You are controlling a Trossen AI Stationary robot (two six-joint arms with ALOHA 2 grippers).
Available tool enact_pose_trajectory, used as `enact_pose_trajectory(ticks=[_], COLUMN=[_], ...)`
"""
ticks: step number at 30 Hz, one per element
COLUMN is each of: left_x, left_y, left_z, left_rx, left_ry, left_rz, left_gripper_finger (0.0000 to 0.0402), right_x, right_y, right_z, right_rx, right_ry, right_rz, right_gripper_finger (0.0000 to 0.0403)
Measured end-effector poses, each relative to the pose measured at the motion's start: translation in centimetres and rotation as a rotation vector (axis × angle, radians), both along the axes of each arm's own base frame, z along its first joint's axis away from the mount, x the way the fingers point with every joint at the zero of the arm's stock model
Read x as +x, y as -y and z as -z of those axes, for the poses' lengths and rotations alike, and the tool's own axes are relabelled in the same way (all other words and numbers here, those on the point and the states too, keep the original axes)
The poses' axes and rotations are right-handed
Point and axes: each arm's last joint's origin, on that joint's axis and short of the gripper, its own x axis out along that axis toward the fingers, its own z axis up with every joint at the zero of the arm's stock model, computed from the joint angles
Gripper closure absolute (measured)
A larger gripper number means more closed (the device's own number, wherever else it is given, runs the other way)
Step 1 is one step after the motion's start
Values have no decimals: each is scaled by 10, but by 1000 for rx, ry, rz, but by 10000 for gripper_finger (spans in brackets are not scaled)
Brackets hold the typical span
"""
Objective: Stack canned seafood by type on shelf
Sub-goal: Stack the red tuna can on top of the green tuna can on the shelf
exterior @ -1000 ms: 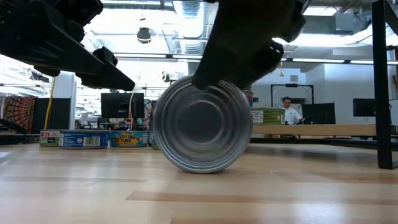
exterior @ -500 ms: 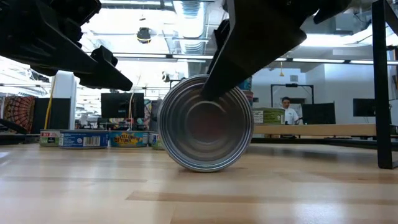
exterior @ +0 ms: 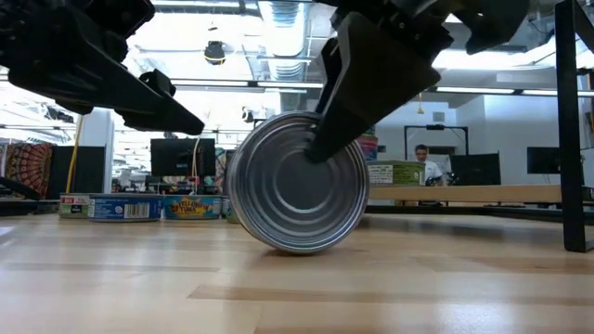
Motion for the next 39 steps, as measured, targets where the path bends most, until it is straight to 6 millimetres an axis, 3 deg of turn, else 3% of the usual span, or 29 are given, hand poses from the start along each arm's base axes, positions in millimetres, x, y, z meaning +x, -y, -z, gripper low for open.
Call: enact_pose_trajectory(ticks=[6,14,18,21,26,32,39], left_x=[0,0,0,0,0,0,0], left_y=[0,0,0,0,-1,-1,-1], left_z=[0,0,0,0,0,0,0], left_rx=[4,5,5,5,6,-2,-4], left_ry=[3,4,4,4,4,3,3], left_rz=[-12,-15,-16,-16,-17,-21,-22], left_gripper_finger=[121,121,121,121,121,121,121], right_x=[-5,-16,-32,-42,-40,-39,-40], right_y=[1,6,17,25,32,58,71], right_z=[-12,-82,-99,-99,-87,-61,-48], right_rx=[-49,-319,-447,-517,-579,-645,-732], right_ry=[-102,-124,-171,-219,-207,-280,-267], right_rz=[-16,121,257,342,384,456,498], right_gripper_finger=[238,238,229,227,231,226,227])
